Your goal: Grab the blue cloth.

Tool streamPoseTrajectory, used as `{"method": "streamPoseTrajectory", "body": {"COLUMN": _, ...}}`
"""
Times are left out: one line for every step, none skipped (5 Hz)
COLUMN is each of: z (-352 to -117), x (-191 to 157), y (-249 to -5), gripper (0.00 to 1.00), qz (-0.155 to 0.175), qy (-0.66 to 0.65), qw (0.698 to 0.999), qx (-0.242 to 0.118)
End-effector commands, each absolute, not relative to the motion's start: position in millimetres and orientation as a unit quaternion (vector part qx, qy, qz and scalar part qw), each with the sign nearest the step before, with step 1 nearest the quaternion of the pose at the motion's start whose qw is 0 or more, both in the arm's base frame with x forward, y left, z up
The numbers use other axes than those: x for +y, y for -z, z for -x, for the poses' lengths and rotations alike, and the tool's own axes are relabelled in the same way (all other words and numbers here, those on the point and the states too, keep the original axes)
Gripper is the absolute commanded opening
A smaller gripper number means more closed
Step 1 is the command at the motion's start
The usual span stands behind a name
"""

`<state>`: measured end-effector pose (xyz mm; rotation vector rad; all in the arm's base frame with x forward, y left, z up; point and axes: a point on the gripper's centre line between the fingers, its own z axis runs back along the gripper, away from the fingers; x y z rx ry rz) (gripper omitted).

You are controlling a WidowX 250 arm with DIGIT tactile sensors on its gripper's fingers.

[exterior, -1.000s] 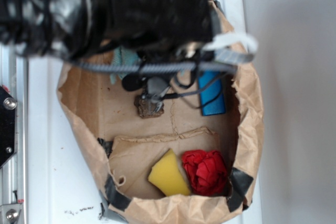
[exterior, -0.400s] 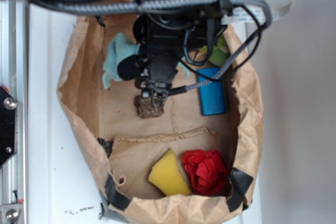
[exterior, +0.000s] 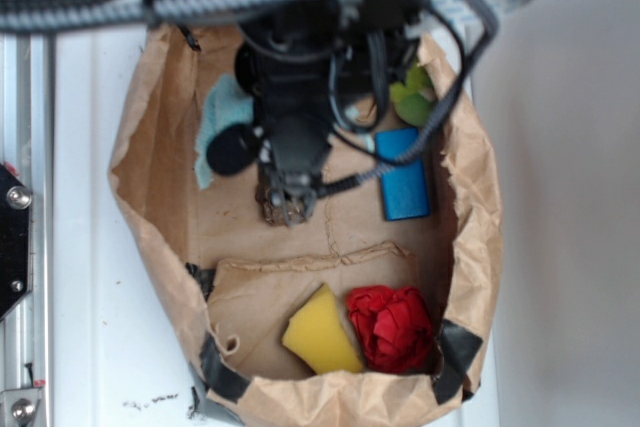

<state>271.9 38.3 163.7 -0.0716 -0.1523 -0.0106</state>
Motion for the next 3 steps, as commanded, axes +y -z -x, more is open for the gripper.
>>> {"method": "streamPoseTrajectory", "body": {"z": -278.3, "x": 9.9, "y": -182.5, "gripper": 0.0, "qz": 0.034, "qy": 0.022, "qw": 0.99, "qx": -0.132}}
{"method": "streamPoseTrajectory", "body": {"z": -267.7, "x": 5.9, "y": -189.1, "gripper": 0.0, "qz": 0.044, "qy": 0.026, "qw": 0.99, "qx": -0.135}}
{"method": "streamPoseTrajectory", "body": {"z": -264.3, "x": 6.9, "y": -190.8, "gripper": 0.0, "qz": 0.038, "qy": 0.025, "qw": 0.99, "qx": -0.131}}
